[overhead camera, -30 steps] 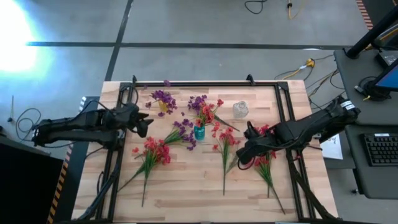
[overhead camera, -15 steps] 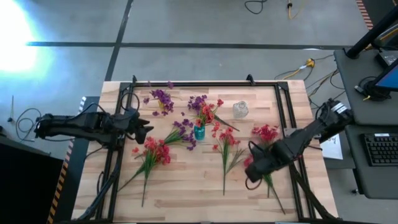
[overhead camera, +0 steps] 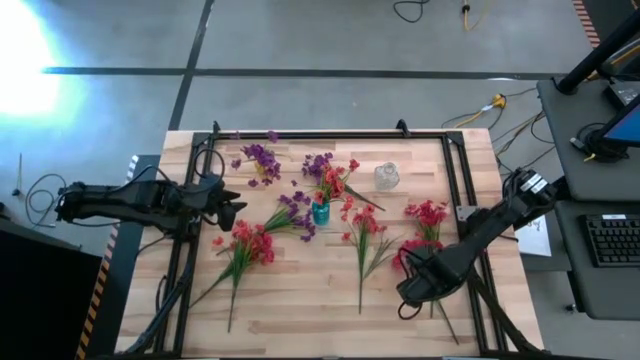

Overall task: Sort flowers into vase by color
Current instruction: Put the bottom right red flowers into the transparent vase

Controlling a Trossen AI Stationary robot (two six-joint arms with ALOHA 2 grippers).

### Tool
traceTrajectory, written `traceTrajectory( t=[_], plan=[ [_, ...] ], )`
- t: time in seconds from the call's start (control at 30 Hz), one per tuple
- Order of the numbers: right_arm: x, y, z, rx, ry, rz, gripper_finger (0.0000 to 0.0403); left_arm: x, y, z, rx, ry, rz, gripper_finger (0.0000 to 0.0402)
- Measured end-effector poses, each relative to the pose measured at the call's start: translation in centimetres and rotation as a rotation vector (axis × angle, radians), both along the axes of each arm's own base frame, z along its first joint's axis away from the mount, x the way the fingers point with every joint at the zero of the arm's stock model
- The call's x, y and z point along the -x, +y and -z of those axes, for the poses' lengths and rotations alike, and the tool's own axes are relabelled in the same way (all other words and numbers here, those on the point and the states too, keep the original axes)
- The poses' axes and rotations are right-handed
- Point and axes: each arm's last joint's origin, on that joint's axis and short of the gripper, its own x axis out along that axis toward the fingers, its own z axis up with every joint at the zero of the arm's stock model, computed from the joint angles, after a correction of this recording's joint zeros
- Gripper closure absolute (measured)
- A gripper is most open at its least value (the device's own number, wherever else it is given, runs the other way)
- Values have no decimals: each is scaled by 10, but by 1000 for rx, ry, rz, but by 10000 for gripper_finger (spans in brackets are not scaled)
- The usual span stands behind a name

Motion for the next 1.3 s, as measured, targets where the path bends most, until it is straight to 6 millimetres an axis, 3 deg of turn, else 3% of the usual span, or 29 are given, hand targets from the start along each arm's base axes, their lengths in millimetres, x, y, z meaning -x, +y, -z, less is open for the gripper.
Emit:
traceTrajectory(
  t=[0.23, 0.5, 1.1, 1.3],
  plan=[
    [14, -11, 25, 50, 60, 25, 78, 0, 0, 0, -1, 1, -1, 214],
    [16, -14, 37, 45, 9, 19, 87, 0, 0, 0, -1, 2, -1, 214],
    [16, -14, 35, 24, -6, 6, 334, -4, 0, 2, -3, 28, -1, 214],
    [17, -14, 34, 22, -10, 1, 387, -6, 0, 4, -4, 47, -1, 214]
  ],
)
